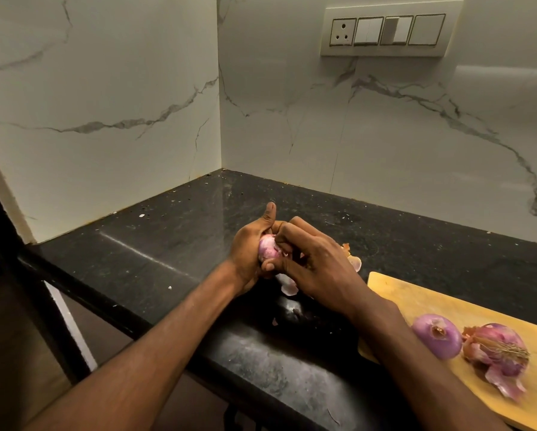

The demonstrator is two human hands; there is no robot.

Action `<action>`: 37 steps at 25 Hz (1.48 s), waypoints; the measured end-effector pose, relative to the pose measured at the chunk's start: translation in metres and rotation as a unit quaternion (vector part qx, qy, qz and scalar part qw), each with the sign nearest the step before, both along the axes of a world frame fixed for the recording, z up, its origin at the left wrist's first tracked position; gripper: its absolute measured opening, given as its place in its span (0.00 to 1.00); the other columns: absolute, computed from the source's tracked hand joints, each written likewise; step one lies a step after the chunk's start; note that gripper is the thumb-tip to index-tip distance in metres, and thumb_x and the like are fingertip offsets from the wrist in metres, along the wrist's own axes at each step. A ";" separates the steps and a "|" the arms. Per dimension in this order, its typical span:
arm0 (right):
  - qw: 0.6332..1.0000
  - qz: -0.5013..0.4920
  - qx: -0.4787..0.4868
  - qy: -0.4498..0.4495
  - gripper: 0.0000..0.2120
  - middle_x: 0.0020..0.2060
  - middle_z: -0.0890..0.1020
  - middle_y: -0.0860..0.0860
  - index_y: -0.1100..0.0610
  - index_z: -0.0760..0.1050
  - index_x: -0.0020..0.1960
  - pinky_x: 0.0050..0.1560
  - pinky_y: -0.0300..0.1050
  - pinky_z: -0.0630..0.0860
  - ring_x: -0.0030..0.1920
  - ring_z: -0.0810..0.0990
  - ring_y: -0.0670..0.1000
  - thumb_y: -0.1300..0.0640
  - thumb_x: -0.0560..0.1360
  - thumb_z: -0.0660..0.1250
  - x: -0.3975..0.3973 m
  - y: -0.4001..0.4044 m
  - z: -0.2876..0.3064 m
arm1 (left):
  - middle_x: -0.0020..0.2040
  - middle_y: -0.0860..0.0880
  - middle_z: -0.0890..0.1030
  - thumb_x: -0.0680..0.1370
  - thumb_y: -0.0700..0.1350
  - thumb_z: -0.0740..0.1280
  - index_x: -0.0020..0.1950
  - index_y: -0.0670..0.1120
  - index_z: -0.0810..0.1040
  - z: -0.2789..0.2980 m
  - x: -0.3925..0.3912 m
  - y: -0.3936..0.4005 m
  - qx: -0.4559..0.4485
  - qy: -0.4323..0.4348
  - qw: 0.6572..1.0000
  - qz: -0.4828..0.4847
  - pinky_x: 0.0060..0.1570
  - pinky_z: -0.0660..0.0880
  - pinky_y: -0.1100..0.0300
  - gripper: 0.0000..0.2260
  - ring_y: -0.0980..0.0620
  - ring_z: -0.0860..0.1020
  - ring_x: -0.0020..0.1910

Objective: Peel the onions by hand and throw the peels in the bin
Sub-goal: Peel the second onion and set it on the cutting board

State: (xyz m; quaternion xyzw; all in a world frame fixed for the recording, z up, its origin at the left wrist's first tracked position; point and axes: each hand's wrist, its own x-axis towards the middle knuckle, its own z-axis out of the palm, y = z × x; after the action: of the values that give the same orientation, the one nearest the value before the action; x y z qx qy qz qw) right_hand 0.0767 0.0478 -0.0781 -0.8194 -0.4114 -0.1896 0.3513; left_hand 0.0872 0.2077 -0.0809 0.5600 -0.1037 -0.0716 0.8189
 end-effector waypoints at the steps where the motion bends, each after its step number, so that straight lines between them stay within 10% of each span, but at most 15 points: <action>1: 0.999 0.001 0.035 0.020 0.09 0.46 0.75 0.43 0.50 0.73 0.50 0.41 0.47 0.76 0.44 0.76 0.49 0.51 0.79 0.73 -0.001 -0.001 0.001 | 0.30 0.45 0.75 0.85 0.62 0.55 0.40 0.39 0.75 -0.002 0.001 -0.001 0.004 -0.006 1.000 0.025 0.17 0.65 0.67 0.29 0.55 0.71 0.18; 6: 0.972 -0.095 0.201 0.080 0.07 0.48 0.85 0.43 0.52 0.83 0.58 0.48 0.52 0.83 0.48 0.84 0.46 0.57 0.80 0.72 0.001 -0.006 -0.002 | 0.34 0.44 0.78 0.86 0.61 0.54 0.43 0.43 0.78 -0.004 0.005 -0.009 0.068 -0.074 0.983 0.156 0.24 0.69 0.60 0.26 0.51 0.76 0.28; 16: 0.976 -0.159 0.142 -0.034 0.07 0.46 0.85 0.46 0.55 0.88 0.53 0.43 0.43 0.83 0.43 0.84 0.43 0.58 0.75 0.77 0.002 -0.009 -0.006 | 0.46 0.44 0.80 0.85 0.62 0.54 0.51 0.50 0.77 -0.010 0.007 -0.014 0.155 -0.122 0.970 0.139 0.35 0.76 0.59 0.20 0.48 0.79 0.41; 24: 0.968 -0.216 0.019 -0.126 0.08 0.40 0.76 0.47 0.56 0.77 0.43 0.34 0.46 0.77 0.34 0.75 0.47 0.59 0.75 0.76 -0.002 0.001 -0.004 | 0.35 0.49 0.74 0.86 0.61 0.54 0.52 0.51 0.75 -0.012 0.005 -0.016 0.176 -0.137 0.967 0.121 0.28 0.70 0.65 0.17 0.57 0.72 0.30; 37: 0.967 -0.214 0.138 -0.031 0.03 0.41 0.82 0.46 0.55 0.83 0.45 0.42 0.43 0.81 0.40 0.81 0.44 0.60 0.74 0.76 0.004 -0.006 -0.008 | 0.43 0.47 0.79 0.87 0.58 0.55 0.54 0.46 0.75 -0.011 0.004 -0.017 0.157 -0.135 0.971 0.122 0.27 0.72 0.66 0.17 0.56 0.76 0.33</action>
State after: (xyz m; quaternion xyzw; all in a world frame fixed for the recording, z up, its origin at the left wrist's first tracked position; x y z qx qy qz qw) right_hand 0.0807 0.0414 -0.0858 -0.8257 -0.2075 -0.3405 0.3989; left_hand 0.0914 0.1906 -0.0917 0.6947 -0.1320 0.0897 0.7014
